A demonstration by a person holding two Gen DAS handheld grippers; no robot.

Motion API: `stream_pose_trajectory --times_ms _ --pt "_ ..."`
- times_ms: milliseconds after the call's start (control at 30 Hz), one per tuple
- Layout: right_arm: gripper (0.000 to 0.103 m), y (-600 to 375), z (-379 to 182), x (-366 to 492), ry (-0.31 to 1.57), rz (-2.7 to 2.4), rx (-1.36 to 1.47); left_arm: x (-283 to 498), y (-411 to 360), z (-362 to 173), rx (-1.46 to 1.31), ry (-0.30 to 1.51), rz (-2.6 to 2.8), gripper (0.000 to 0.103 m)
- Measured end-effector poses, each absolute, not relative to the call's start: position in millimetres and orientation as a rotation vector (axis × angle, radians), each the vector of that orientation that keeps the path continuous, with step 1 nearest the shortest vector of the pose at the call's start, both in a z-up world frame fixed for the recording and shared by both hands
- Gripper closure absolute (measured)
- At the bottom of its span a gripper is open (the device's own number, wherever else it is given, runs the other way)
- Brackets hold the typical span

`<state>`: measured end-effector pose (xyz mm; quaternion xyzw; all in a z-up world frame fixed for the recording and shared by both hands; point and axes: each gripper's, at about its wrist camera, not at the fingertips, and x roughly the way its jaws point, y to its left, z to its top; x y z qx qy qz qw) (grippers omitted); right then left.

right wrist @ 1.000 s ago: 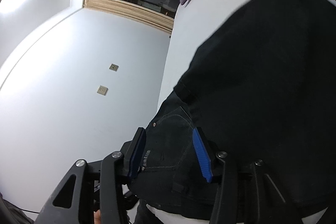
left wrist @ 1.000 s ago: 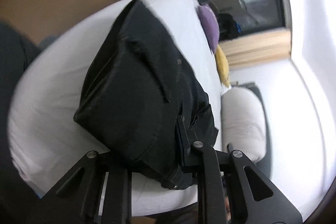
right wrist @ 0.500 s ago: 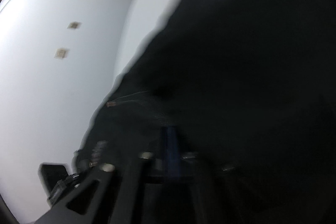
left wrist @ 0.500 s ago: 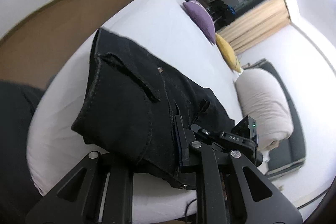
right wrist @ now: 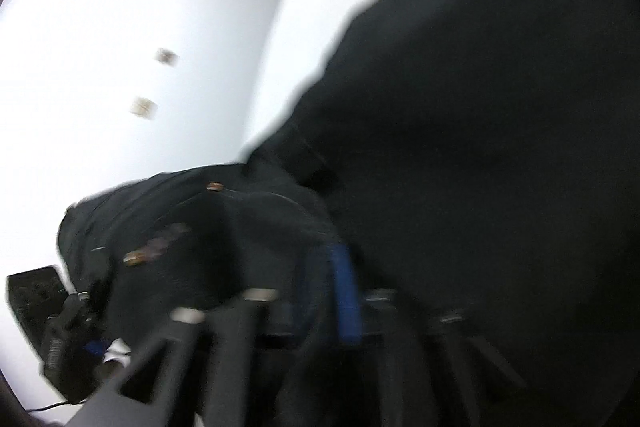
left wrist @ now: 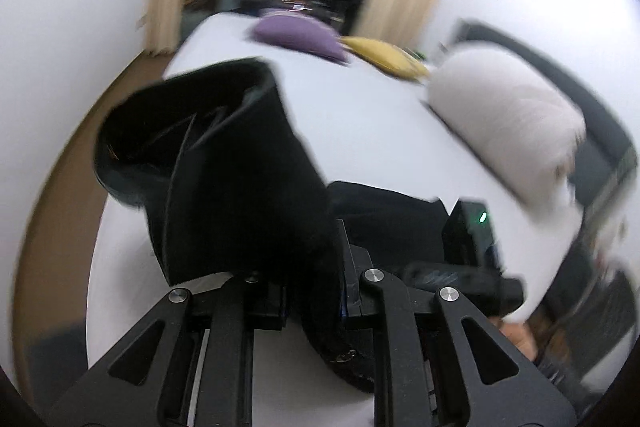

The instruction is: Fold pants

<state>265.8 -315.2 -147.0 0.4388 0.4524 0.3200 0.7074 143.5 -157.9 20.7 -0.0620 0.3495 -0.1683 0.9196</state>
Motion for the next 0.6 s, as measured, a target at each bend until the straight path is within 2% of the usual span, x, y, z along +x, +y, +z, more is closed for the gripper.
stream_pose_trajectory --times_ms 33,100,200,267,400,467,533,600 --pt "0.036 -328 -145 264 0.968 0.727 1.018 146 -176 22 -0.074 0.715 -0.369 0.088" --pt "0.031 -362 -146 261 0.896 0.739 1.119 149 -221 19 0.061 0.712 -0.425 0.088" --pt "0.031 -401 -159 253 0.839 0.740 1.252 145 -285 -5 0.279 0.723 -0.496 0.088" --pt "0.033 -417 -164 247 0.829 0.725 1.288 141 -318 -30 0.389 0.756 -0.531 0.088" --pt "0.050 -446 -173 236 0.860 0.659 1.298 138 -347 -60 0.451 0.801 -0.540 0.089" --pt "0.044 -449 -175 228 0.796 0.678 1.369 137 -350 -65 0.484 0.796 -0.530 0.089" --pt "0.030 -457 -170 223 0.742 0.669 1.396 134 -354 -66 0.535 0.770 -0.518 0.089" --pt "0.024 -457 -162 221 0.744 0.662 1.363 128 -358 -73 0.590 0.749 -0.514 0.089"
